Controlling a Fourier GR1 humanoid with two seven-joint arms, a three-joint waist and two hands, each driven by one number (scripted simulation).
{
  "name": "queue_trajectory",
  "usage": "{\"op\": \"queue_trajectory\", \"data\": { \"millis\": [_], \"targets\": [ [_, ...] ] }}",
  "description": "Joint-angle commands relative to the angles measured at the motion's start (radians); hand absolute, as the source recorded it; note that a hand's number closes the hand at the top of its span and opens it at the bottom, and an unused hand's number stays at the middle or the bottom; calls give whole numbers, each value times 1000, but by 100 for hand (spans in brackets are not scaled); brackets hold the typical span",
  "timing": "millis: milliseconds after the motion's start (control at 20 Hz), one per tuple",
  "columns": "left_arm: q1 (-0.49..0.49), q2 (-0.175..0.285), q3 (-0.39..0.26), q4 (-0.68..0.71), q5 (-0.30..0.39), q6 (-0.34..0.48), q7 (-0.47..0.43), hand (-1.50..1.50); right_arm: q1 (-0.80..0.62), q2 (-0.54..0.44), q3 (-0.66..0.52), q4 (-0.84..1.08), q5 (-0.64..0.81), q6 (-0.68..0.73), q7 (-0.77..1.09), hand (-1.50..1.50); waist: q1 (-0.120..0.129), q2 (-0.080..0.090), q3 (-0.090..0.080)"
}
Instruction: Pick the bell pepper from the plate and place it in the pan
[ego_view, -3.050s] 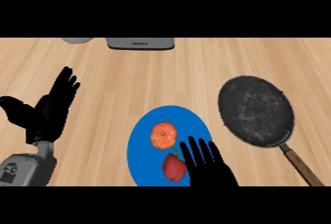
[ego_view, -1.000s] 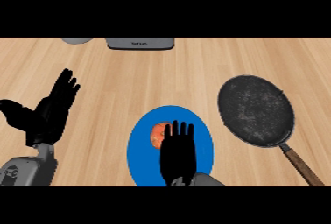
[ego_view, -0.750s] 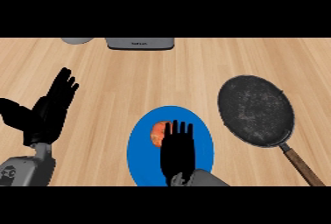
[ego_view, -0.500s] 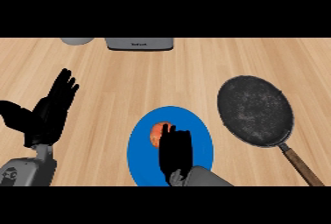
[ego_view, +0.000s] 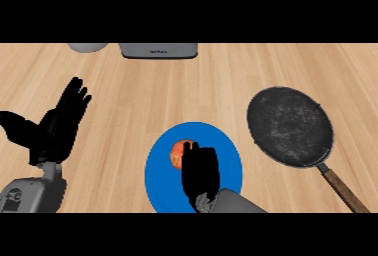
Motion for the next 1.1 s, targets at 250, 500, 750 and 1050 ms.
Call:
{"op": "queue_trajectory", "data": {
  "millis": [250, 500, 750, 1050],
  "targets": [
    [-4, -31, 2, 23, -43, 22, -20, 0, 208, -96, 114, -222, 8, -70, -190, 150, -12, 13, 3],
    [43, -7, 10, -66, -15, -4, 39, 0, 240, -266, 158, -535, 87, -75, -235, 150, -8, 8, 3],
    [47, 2, 21, -54, -18, -13, 22, 0, 201, -317, 199, -788, 277, -68, -144, 150, -15, 5, 3],
    [43, -39, -2, -15, -52, -2, -10, 0, 165, -277, 143, -1038, 330, 139, -65, 150, -11, 11, 2]
  ]
}}
